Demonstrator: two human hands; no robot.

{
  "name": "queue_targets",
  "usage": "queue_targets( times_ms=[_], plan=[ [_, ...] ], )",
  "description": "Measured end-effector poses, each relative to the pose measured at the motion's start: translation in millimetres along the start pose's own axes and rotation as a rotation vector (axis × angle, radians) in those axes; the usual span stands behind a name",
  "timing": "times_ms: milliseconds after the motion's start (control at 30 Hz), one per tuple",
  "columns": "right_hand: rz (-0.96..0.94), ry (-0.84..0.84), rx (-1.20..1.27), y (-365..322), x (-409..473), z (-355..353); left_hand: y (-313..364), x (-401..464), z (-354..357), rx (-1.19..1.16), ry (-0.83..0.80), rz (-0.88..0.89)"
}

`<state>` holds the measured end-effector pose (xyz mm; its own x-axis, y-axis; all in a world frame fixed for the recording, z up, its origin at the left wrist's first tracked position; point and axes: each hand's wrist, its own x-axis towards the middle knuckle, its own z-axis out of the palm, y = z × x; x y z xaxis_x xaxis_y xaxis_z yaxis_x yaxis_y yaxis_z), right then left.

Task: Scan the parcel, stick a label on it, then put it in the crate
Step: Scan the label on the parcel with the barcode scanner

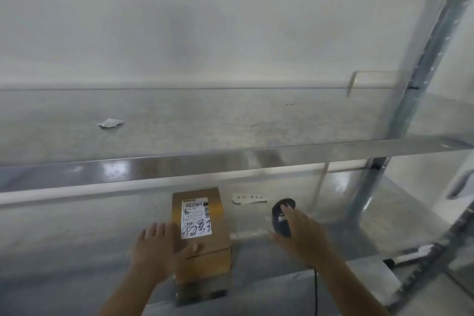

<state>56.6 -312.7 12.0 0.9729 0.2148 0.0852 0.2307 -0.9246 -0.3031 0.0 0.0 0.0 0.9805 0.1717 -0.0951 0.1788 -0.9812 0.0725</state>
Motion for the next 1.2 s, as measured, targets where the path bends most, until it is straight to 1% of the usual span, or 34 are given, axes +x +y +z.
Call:
queue_targets(
  times_ms=[67,133,200,267,333,433,500,533,567,600,667,700,833,933,1067,1200],
  plan=[
    [0.04,-0.011,0.03,4,7,6,-1,5,3,-0.021,-0.01,-0.025],
    [0.077,-0.047,0.024,7,14,10,0,9,12,-0.098,-0.032,-0.053],
    [0.13,-0.119,0.033,11,21,19,1,11,32,-0.214,-0.114,-0.087],
    [0.149,-0.129,0.056,15,28,25,-2,11,49,-0.389,-0.168,-0.096],
    [0.198,-0.143,0.032,19,32,30,-5,11,58,-0.513,-0.146,-0.086],
    [0.257,-0.204,0.047,38,43,47,-4,14,54,-0.516,-0.122,-0.116],
    [0.256,-0.271,0.059,77,64,84,-3,19,54,-0.553,-0.107,-0.159],
    [0.265,-0.28,0.039,92,71,97,-3,20,54,-0.561,-0.096,-0.17],
    [0.265,-0.248,0.022,98,74,101,-4,22,56,-0.558,-0.076,-0.173],
    [0.267,-0.199,0.022,99,74,102,-4,23,58,-0.548,-0.062,-0.178],
    [0.269,-0.126,0.035,82,63,86,-3,23,60,-0.534,-0.031,-0.173],
    [0.281,-0.122,0.046,80,63,83,-2,24,61,-0.537,-0.02,-0.168],
    [0.369,-0.135,0.185,83,73,83,1,19,59,-0.609,0.009,-0.146],
    [0.386,-0.106,0.149,84,75,80,4,17,57,-0.645,-0.008,-0.157],
    [0.394,-0.152,0.146,84,80,84,6,16,57,-0.674,0.027,-0.17],
    [0.428,-0.199,0.289,77,76,84,5,8,61,-0.831,0.009,-0.154]
  ],
)
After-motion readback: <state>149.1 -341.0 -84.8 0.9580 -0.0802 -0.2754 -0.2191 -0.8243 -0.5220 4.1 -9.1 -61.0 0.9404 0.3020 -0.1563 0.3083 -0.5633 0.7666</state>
